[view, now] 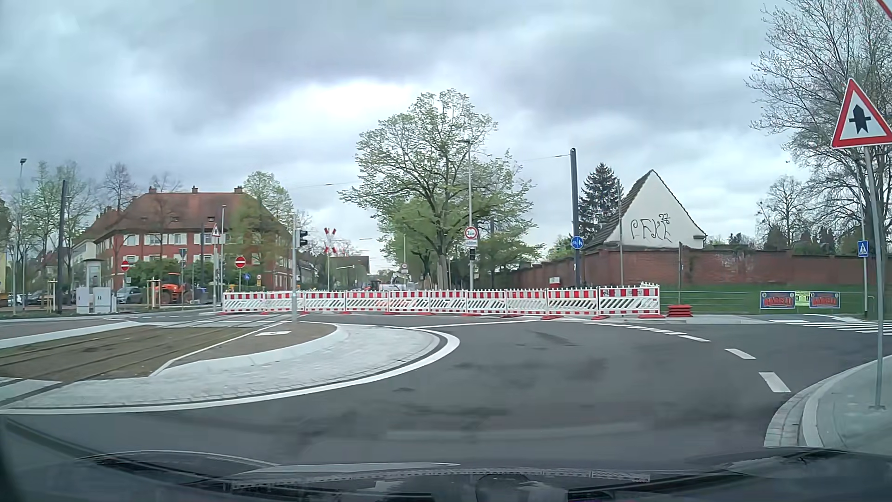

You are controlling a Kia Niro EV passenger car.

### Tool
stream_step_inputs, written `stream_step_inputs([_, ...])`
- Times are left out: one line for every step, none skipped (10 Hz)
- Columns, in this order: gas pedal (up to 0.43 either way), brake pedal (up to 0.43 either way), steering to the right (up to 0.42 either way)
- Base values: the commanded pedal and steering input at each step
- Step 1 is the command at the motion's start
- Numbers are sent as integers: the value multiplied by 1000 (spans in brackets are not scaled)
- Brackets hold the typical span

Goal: Follow the waypoints while adhering to traffic rules and regulations

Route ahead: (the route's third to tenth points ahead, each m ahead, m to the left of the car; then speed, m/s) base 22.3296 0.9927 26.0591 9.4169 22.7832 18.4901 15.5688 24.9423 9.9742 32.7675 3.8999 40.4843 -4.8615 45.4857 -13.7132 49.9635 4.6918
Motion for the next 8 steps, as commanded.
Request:
stream_step_inputs([59,0,244])
stream_step_inputs([67,0,254])
stream_step_inputs([79,0,260])
stream_step_inputs([79,0,261])
stream_step_inputs([79,0,260])
stream_step_inputs([79,0,255])
stream_step_inputs([79,0,243])
stream_step_inputs([79,0,213])
